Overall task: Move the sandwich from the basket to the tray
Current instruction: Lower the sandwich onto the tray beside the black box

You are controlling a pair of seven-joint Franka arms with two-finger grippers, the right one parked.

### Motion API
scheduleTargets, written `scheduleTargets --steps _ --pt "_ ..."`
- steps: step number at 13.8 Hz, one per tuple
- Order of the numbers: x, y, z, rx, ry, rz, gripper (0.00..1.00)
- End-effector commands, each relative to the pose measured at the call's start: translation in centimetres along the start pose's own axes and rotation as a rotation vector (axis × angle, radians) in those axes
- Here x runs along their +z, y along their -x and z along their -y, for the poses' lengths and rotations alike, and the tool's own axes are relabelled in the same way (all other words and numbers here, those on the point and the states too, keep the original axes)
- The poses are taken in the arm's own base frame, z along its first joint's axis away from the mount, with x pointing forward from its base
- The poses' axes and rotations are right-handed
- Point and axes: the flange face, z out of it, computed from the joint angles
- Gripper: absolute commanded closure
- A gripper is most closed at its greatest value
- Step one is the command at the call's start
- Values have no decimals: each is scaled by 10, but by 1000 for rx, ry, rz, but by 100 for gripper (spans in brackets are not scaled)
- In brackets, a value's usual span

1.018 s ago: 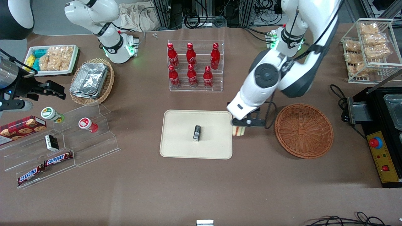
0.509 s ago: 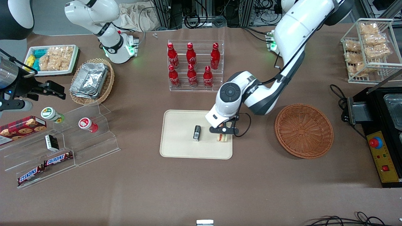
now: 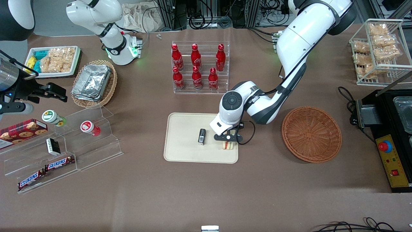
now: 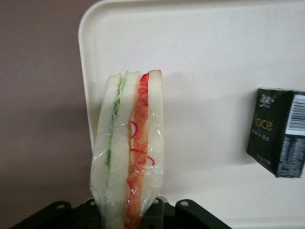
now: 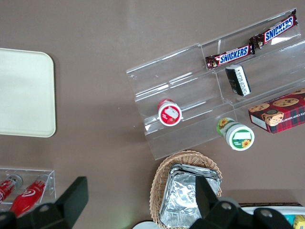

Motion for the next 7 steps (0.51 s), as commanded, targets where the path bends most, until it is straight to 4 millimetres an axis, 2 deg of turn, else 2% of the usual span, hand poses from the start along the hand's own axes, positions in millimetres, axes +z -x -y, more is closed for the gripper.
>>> scheduleTargets --steps 1,3,5,6,7 --pt "1 -8 2 -13 -11 -29 100" --pt "6 -7 2 -15 -10 -25 87" --pt "8 -7 2 -20 -8 -23 66" --pt "8 -8 3 -23 -7 -24 53" --pt "9 -7 2 -22 -7 -21 13"
